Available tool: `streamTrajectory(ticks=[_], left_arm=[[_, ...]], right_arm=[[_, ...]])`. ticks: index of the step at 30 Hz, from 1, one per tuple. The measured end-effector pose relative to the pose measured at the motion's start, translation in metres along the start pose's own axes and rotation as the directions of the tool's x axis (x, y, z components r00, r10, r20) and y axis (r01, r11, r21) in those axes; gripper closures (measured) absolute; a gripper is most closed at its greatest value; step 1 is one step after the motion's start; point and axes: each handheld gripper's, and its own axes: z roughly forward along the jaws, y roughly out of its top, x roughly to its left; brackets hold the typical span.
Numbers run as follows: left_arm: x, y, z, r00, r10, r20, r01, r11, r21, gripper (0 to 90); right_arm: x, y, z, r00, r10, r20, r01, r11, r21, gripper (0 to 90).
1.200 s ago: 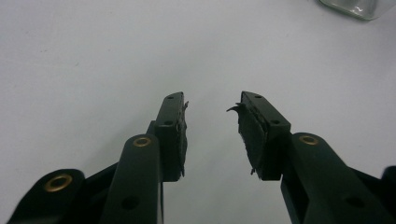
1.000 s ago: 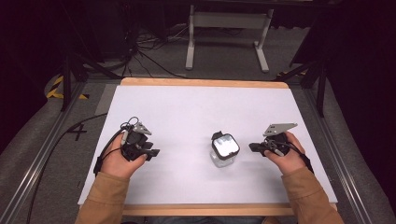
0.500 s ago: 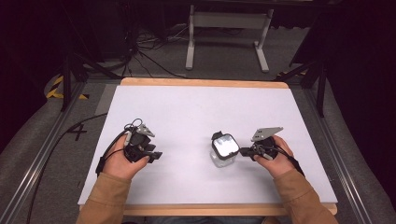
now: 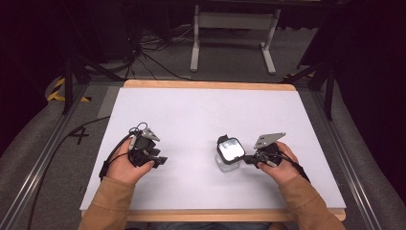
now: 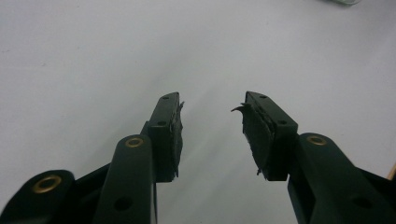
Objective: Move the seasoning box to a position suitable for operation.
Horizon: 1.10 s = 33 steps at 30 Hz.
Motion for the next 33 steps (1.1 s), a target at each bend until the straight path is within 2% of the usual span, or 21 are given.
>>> streamTrajectory(ticks=[11,16,26,31,33], left_arm=[[0.0,0.002,0.001,1.0,0.007,0.006,-0.007,1.0,-0.002,57.3],[0.0,0.002,0.001,1.0,0.005,0.006,-0.005,1.0,-0.002,57.3],[-0.001,0.005,0.003,0.9998,0.015,0.016,-0.015,0.9999,0.001,57.3],[-0.003,0.01,0.001,0.9991,0.019,0.039,-0.018,0.9998,-0.009,57.5],[-0.005,0.013,-0.001,0.9979,0.036,0.054,-0.035,0.9991,-0.022,57.5]], right_arm=[[0.014,0.004,0.003,0.9982,-0.031,-0.05,0.033,0.999,0.032,89.6],[0.017,0.005,0.004,0.9974,-0.027,-0.067,0.03,0.999,0.038,89.6],[0.016,0.002,0.006,0.9968,-0.023,-0.077,0.025,0.999,0.029,89.5],[0.01,0.001,-0.007,0.9983,-0.004,-0.058,0.004,1.0,0.0,89.5],[0.007,0.0,-0.012,0.9989,0.001,-0.048,-0.002,1.0,-0.013,89.5]])
